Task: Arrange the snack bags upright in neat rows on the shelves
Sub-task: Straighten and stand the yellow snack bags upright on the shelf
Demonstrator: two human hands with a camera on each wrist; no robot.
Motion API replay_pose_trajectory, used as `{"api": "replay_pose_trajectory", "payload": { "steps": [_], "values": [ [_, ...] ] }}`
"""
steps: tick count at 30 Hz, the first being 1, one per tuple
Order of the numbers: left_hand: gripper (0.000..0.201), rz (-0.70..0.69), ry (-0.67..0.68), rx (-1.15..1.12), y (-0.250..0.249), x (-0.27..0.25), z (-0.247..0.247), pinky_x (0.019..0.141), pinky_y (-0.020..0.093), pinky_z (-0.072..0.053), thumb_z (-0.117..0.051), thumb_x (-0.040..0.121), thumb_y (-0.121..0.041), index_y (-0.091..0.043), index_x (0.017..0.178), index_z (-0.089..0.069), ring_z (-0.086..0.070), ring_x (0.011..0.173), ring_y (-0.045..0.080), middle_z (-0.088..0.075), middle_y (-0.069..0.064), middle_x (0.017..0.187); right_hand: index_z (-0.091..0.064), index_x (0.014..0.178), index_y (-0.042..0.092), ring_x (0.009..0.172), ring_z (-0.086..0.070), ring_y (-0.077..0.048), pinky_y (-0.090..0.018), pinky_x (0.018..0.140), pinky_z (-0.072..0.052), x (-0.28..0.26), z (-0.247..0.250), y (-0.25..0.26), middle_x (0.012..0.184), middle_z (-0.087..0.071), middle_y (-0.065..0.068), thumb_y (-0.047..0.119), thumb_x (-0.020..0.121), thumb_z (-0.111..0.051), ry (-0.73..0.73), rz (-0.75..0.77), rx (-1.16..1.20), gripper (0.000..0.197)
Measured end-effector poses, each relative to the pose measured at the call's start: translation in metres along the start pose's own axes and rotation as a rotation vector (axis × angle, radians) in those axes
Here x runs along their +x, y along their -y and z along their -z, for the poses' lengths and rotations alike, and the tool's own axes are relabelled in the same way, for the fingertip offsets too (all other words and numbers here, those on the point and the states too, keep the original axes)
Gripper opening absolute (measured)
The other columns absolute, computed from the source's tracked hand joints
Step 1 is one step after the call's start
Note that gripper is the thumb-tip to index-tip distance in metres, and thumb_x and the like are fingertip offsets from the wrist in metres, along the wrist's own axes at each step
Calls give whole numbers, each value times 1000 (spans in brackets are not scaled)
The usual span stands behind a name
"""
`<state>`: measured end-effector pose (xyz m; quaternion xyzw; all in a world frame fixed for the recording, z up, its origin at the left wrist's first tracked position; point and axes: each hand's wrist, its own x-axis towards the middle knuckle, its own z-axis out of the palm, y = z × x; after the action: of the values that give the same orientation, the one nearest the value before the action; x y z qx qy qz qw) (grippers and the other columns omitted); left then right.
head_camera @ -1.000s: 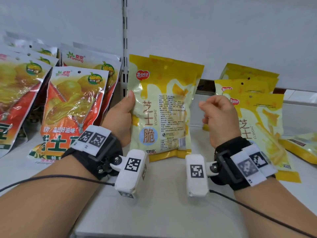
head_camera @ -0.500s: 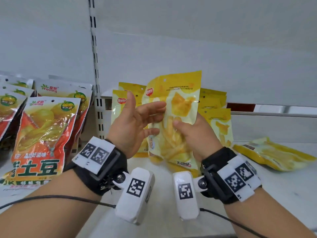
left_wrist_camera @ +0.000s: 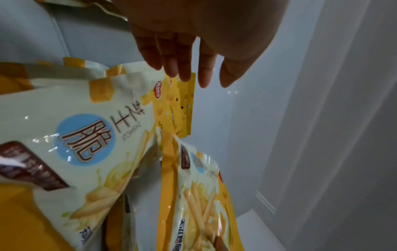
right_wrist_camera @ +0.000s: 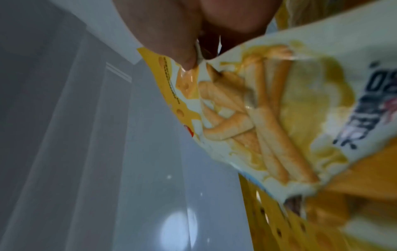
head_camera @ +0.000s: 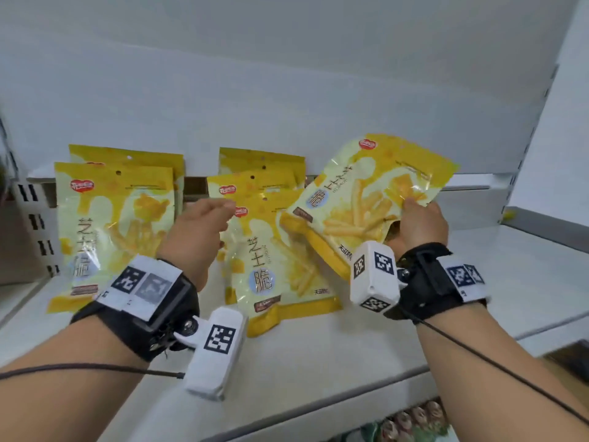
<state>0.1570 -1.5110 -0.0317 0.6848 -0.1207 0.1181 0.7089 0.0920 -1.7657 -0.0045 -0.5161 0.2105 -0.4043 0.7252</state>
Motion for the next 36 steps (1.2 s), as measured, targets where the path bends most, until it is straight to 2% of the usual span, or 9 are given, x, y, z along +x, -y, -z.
{"api": "replay_pose_trajectory", "payload": {
  "steps": [4,8,11,15,22,25,28,32,36],
  "values": [
    [8,91,-72,69,15,4,-9,76,32,-42,-57,92,-24,-29,87,-60,-50,79,11,-58,-4,91,-37,135,-7,120,-49,-38,-6,36,-35,41,13,-10,137,-45,-27,10,99,-38,-103,-133,25,40],
    [21,176,-131,138,28,8,-15,87,37,-41,-60,91,-24,-18,111,-57,-48,96,21,-55,3,107,-57,99,0,115,-52,-34,-24,77,-41,73,33,-29,123,-56,-21,14,93,-49,-123,-164,-420,17],
    [45,227,-160,214,35,10,-18,86,38,-41,-64,88,-25,-14,129,-49,-48,98,24,-51,7,116,-54,116,5,101,-52,-23,-35,93,-43,85,44,-35,124,-54,-18,14,92,-49,-95,-183,-316,26],
    [60,275,-143,251,45,7,-22,64,30,-43,-67,86,-20,-14,138,-38,-56,78,15,-57,6,109,-32,136,5,104,-50,-28,-33,77,-36,82,41,-36,130,-46,-16,13,86,-57,-75,-138,-418,56],
    [40,299,-76,177,53,6,-22,85,45,-54,-68,84,-7,-13,120,-52,-68,89,29,-69,10,106,-55,110,16,84,-52,-16,-27,74,-44,47,2,-40,95,-55,1,12,85,-58,204,16,-406,25],
    [12,310,-32,101,50,5,-18,79,40,-55,-62,88,-6,-12,98,-65,-69,84,27,-72,9,94,-56,90,20,82,-52,-15,-32,77,-46,27,-20,-47,86,-55,3,12,86,-58,353,-15,-362,9],
    [13,295,-61,12,47,5,-10,69,34,-54,-54,94,-12,-17,92,-67,-69,79,23,-73,4,85,-56,90,19,77,-52,-15,-34,73,-46,12,-38,-56,83,-54,1,12,88,-57,452,-30,-366,7],
    [19,226,-115,-137,32,-1,3,80,39,-51,-50,97,-16,-9,109,-62,-66,83,21,-70,3,90,-56,97,15,68,-50,-14,-28,59,-39,-2,-57,-60,83,-54,-2,13,88,-56,506,-52,-309,9],
    [39,214,-203,-143,17,-1,24,96,36,-40,-45,92,1,-8,130,-51,-52,116,32,-57,10,123,-59,90,23,89,-61,-19,-32,73,-47,-20,-73,-58,100,-65,-5,30,89,-60,592,-44,-240,6]
  ]
}}
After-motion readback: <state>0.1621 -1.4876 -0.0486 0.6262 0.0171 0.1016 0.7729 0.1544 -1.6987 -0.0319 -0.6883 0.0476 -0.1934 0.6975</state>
